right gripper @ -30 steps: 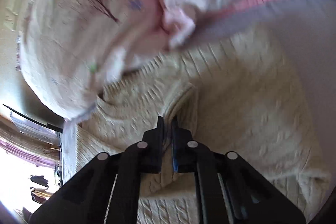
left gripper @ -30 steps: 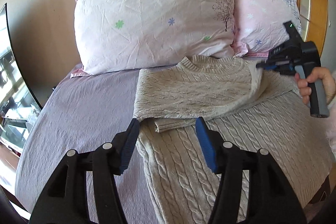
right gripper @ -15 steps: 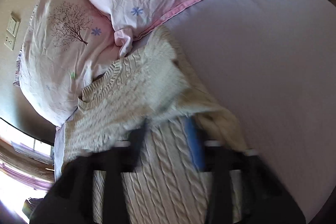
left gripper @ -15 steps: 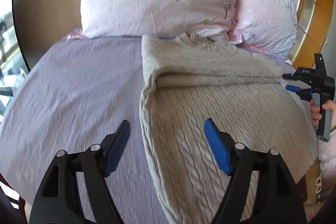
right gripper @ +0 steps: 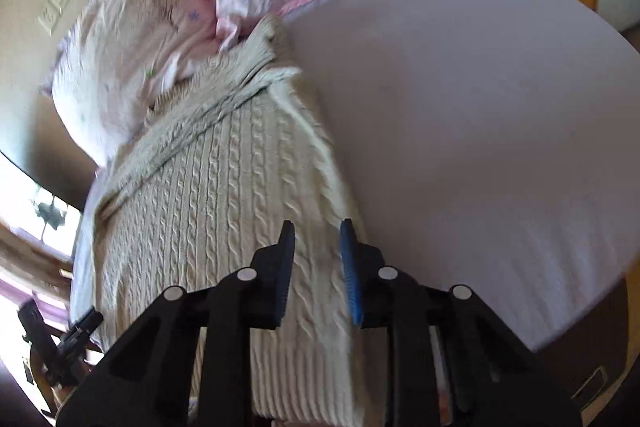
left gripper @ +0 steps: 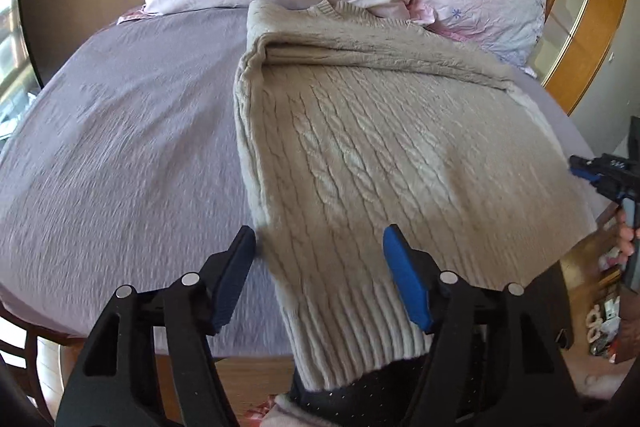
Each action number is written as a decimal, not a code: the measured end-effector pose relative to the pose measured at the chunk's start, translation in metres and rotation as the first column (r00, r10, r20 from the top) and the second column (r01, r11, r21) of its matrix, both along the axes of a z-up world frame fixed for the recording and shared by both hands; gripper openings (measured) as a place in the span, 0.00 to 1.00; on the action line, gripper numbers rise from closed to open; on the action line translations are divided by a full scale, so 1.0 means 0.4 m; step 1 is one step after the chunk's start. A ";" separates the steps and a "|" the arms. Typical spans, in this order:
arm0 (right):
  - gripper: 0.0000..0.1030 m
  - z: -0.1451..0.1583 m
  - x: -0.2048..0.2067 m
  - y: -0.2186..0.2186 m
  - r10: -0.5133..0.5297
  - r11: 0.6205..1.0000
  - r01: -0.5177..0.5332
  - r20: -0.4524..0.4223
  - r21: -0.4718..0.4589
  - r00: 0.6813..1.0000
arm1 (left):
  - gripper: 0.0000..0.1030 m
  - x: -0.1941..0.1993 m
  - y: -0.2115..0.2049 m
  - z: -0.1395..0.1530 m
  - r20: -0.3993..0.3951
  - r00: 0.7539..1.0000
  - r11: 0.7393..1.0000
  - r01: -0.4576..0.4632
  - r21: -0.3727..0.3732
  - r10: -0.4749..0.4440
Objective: Fold small clothes
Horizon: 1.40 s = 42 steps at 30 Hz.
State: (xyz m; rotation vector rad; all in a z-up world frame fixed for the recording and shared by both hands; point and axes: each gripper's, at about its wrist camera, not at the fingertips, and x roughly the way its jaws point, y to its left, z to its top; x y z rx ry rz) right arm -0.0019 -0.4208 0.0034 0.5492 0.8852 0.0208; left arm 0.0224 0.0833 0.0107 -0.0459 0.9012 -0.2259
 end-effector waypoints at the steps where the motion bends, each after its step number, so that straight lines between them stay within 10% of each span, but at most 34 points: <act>1: 0.36 -0.001 -0.012 -0.005 -0.003 1.000 0.003 0.002 -0.018 1.000 | 0.67 -0.010 0.003 0.000 0.001 1.000 1.000 -0.008 -0.008 0.008; 4: 0.39 -0.018 -0.040 0.008 0.049 0.999 -0.048 0.005 -0.022 0.999 | 0.67 -0.030 0.003 0.000 0.004 1.000 1.000 -0.015 -0.014 0.015; 6: 0.06 -0.034 -0.050 0.034 0.162 0.986 -0.161 -0.012 0.041 0.987 | 0.64 -0.048 -0.010 0.000 0.004 1.000 1.000 -0.002 -0.009 0.002; 11: 0.05 -0.025 -0.067 0.057 0.304 0.931 -0.309 0.058 0.192 0.951 | 0.14 -0.072 -0.032 0.000 -0.038 0.997 0.996 0.064 -0.060 -0.066; 17: 0.04 0.109 0.003 -0.005 0.208 0.900 -0.290 0.265 0.326 0.941 | 0.11 -0.002 0.016 0.077 -0.012 0.994 0.977 0.100 -0.188 -0.104; 25: 0.04 0.166 0.394 -0.054 -0.020 0.857 -0.114 0.253 0.503 0.967 | 0.10 0.376 0.068 0.236 0.105 0.994 0.981 -0.019 -0.192 0.039; 35: 0.05 -0.039 0.694 -0.059 -0.272 0.843 0.250 -0.024 0.476 0.962 | 0.10 0.796 0.020 0.074 -0.036 0.990 0.990 -0.137 -0.031 0.136; 37: 0.09 -0.036 0.704 -0.059 -0.276 0.840 0.252 -0.020 0.480 0.961 | 0.10 0.823 0.032 0.063 -0.051 0.987 0.986 -0.155 -0.067 0.151; 39: 0.58 -0.009 0.709 -0.065 -0.273 0.838 0.229 0.017 0.495 0.962 | 0.13 0.831 0.050 0.068 -0.064 0.987 0.980 -0.157 -0.123 0.150; 42: 0.84 0.078 0.668 -0.067 -0.297 0.882 0.191 0.193 0.431 0.935 | 0.15 0.810 0.096 0.104 -0.030 0.991 0.964 -0.136 -0.227 0.133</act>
